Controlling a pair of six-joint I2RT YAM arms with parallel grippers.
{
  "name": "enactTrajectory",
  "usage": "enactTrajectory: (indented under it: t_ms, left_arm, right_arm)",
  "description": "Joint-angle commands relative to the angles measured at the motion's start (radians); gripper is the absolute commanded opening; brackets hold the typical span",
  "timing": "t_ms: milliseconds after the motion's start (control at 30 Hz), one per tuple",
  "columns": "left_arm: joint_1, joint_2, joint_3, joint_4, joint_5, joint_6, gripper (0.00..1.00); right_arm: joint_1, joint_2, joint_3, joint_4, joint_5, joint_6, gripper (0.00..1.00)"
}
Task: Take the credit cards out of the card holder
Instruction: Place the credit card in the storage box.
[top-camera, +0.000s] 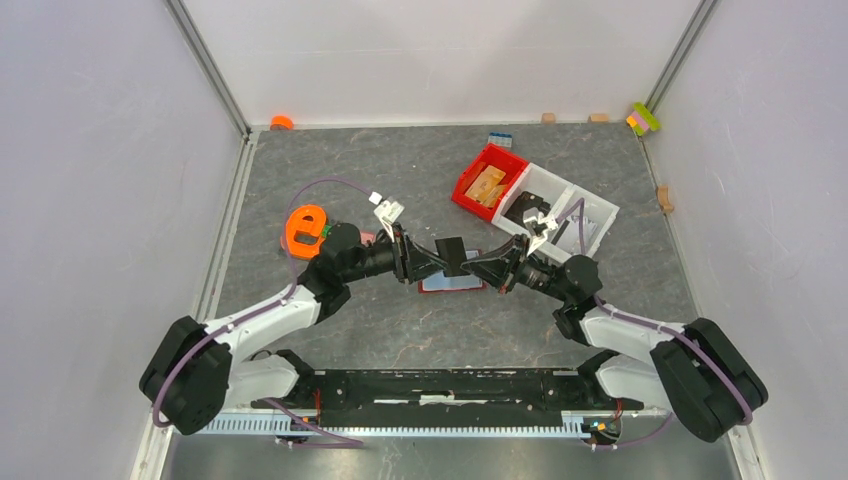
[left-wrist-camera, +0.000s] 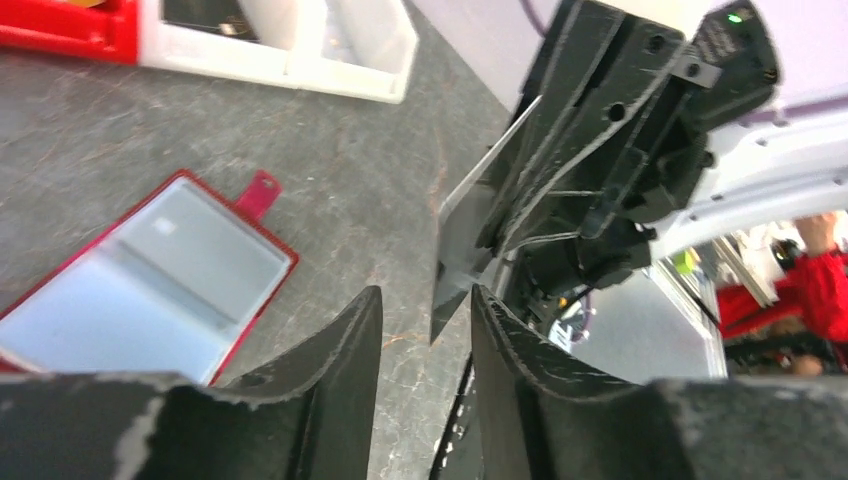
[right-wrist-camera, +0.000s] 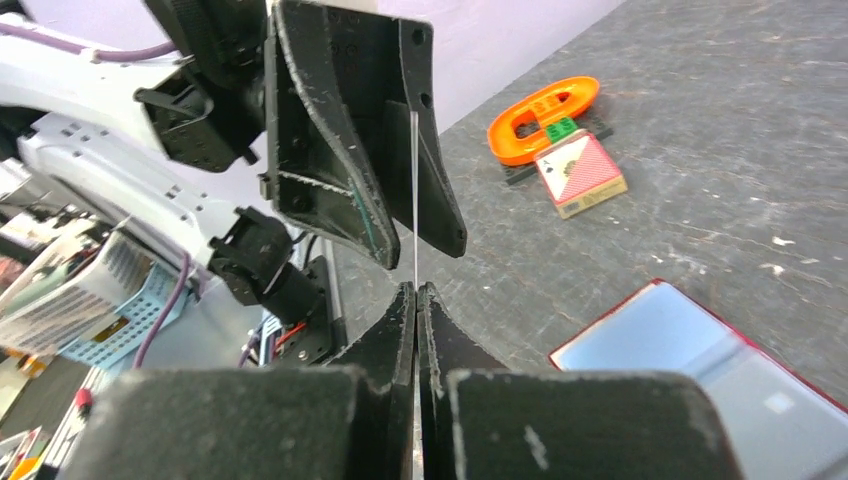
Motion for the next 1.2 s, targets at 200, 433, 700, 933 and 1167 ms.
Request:
enactTrajectory:
  t_ms: [200,433,700,933,1167]
  left_arm:
    - [-0.008,-0.134,0.015,-0.270,-0.363,0.105,0.75]
    - [-0.004,-0.281,-0.102,-0.289,-0.705,0.026,1.00]
    - [-0.003,-0.036,0.056,-0.418,-0.621,0.003,1.00]
    - [-0.003,0.052,0.079,-0.394,-0.542,-0.008,1.00]
    - [-0.003,0.080,0.089,-0.386,-0.515,-0.011,1.00]
  right_arm:
    - [-0.011,-0.135,0.033,-0.478,0.400,-0.160,0.00]
    - [-0.122,-0.154,0.161,-0.854,0.775,-0.109,0.00]
    - [-0.191,0.006,0.329,-0.986,0.919,0.019,0.00]
    - [-0.222,0.166,0.468,-1.045,0.943,0.115,0.00]
    - [-0.276,0.317,0.565,-1.049,0.957,0.195,0.00]
